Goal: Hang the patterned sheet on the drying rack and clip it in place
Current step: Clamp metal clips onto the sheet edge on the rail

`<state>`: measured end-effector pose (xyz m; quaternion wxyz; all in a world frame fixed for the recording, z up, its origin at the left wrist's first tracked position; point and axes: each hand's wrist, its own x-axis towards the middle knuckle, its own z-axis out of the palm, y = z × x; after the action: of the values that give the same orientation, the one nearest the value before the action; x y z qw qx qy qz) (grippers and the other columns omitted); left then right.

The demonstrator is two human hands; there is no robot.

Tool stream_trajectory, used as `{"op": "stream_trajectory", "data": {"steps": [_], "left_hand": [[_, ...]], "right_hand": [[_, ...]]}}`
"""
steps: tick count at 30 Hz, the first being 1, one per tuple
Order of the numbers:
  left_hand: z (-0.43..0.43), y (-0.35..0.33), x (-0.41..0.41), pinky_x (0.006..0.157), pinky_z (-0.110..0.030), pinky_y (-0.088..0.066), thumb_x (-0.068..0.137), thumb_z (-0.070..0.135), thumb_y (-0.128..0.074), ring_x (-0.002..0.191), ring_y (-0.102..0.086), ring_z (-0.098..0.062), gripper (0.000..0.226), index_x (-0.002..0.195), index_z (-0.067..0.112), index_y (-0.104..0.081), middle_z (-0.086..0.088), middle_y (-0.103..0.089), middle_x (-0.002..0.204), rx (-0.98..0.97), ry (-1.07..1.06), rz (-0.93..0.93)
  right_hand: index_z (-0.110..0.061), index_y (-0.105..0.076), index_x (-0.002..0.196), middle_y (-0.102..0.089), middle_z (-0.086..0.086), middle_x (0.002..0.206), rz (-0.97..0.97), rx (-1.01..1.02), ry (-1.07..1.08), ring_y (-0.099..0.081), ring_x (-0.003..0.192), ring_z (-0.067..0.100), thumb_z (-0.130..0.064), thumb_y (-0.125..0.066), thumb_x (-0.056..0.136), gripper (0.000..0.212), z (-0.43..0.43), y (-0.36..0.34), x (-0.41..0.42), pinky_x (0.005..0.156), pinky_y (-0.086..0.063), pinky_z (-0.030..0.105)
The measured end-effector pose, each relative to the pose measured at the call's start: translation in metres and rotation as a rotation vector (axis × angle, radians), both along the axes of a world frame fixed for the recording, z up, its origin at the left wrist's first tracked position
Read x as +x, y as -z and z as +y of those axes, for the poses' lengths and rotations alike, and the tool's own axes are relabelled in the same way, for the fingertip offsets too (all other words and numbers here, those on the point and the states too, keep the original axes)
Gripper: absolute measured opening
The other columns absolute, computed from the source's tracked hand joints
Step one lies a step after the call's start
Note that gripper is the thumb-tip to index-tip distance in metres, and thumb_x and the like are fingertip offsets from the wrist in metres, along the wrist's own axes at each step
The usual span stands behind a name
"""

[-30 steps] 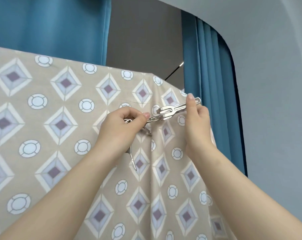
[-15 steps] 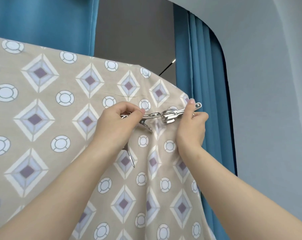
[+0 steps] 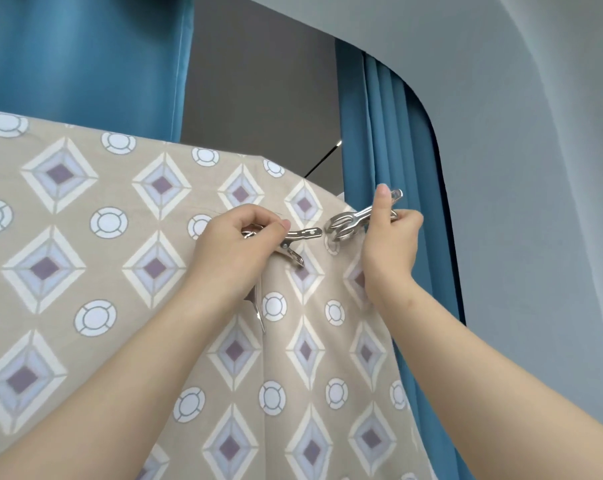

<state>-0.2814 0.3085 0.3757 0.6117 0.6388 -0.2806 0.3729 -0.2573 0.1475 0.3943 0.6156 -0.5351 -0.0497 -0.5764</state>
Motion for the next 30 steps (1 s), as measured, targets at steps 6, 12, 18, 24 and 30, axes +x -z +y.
{"op": "stream_trajectory", "data": {"steps": [6,12,18,24,30], "left_hand": [[0.006,-0.018,0.002,0.044,-0.021,-0.034,0.083,0.029,-0.065,0.05,-0.044,-0.008,0.022,0.061,0.026,-0.063,0.013,-0.055,0.061,0.002,-0.04,-0.047],[0.018,-0.031,0.002,0.047,-0.025,-0.028,0.084,0.027,-0.065,0.042,-0.04,-0.001,0.019,0.065,0.025,-0.064,0.016,-0.053,0.053,-0.032,-0.042,-0.079],[0.027,-0.053,-0.003,0.039,-0.016,-0.031,0.085,0.025,-0.064,0.037,-0.044,0.003,0.013,0.071,0.024,-0.065,0.011,-0.056,0.064,-0.088,-0.017,-0.103],[0.032,-0.059,-0.003,0.041,-0.017,-0.029,0.084,0.025,-0.064,0.043,-0.041,0.0,0.015,0.069,0.025,-0.063,0.01,-0.056,0.066,-0.109,-0.008,-0.112],[0.038,-0.056,-0.001,0.058,-0.022,-0.037,0.084,0.024,-0.066,0.063,-0.053,-0.002,0.017,0.067,0.025,-0.064,0.016,-0.061,0.067,-0.125,0.007,-0.135]], "right_hand": [[-0.017,-0.037,0.093,-0.048,-0.01,0.078,-0.108,-0.089,-0.12,-0.047,0.067,0.006,-0.051,-0.047,0.091,0.036,0.02,-0.025,-0.002,0.061,-0.038,0.025],[-0.027,-0.036,0.079,-0.051,-0.006,0.082,-0.233,-0.105,-0.205,-0.052,0.075,0.014,-0.045,-0.056,0.089,0.029,0.032,-0.056,0.002,0.089,-0.05,0.048],[-0.026,-0.039,0.081,-0.054,-0.003,0.084,-0.287,-0.137,-0.281,-0.059,0.083,0.021,-0.041,-0.058,0.088,0.026,0.041,-0.082,0.004,0.089,-0.05,0.051],[-0.019,-0.043,0.089,-0.055,-0.001,0.08,-0.326,-0.176,-0.357,-0.06,0.082,0.019,-0.028,-0.056,0.093,0.016,0.041,-0.093,0.006,0.078,-0.057,0.034],[-0.018,-0.046,0.088,-0.056,0.001,0.072,-0.294,-0.273,-0.391,-0.062,0.065,0.014,-0.023,-0.053,0.095,0.012,0.043,-0.094,0.005,0.065,-0.057,0.024]]}}
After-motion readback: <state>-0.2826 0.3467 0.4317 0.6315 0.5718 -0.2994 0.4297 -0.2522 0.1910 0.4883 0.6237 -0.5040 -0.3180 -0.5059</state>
